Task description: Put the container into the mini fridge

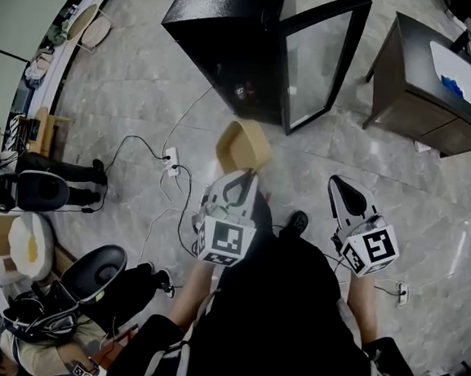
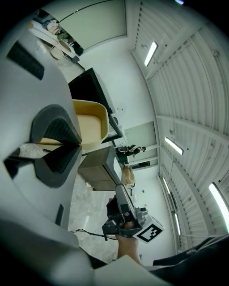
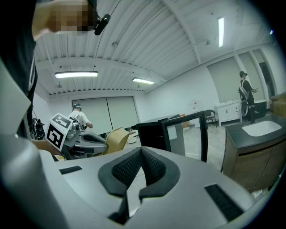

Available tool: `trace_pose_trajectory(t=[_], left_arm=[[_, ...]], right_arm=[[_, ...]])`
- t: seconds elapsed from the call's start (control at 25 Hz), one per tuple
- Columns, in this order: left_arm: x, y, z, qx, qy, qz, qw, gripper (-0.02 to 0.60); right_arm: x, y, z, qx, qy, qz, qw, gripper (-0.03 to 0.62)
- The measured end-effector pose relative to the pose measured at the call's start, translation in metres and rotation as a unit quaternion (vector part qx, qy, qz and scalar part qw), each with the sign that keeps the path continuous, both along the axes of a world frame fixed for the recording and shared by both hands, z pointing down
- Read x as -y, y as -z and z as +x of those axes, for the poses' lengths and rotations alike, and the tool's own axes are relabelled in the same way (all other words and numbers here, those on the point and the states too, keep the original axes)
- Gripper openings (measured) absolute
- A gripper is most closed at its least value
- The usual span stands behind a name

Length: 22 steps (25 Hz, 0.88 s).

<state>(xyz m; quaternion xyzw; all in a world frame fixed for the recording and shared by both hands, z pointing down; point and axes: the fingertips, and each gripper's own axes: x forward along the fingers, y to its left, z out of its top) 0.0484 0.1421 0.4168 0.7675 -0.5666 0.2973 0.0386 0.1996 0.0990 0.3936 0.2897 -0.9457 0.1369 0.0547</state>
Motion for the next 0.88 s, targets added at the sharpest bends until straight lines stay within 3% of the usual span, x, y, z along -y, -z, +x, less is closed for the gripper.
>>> trace_pose_trajectory(t=[0.36, 0.56, 0.88], left_arm=[[0.042, -0.008, -0.038, -0.011, -0.022, -0.007, 0.9997, 0.041], [0.087, 0.000, -0.059, -0.003, -0.044, 0.003, 0.9990, 0.041], [0.137, -0.016, -0.105, -0.012, -0.053, -0.013, 0.9984, 0.041]], right_arm=[[0.024, -0.003, -0.043, -0.009, -0.010, -0.002, 1.000, 0.018], [0.058, 0.001, -0.071, -0.016, -0.018, -0.006, 1.000, 0.018], [0.115, 0.008, -0.122, -0.029, -0.018, 0.002, 0.999, 0.018]])
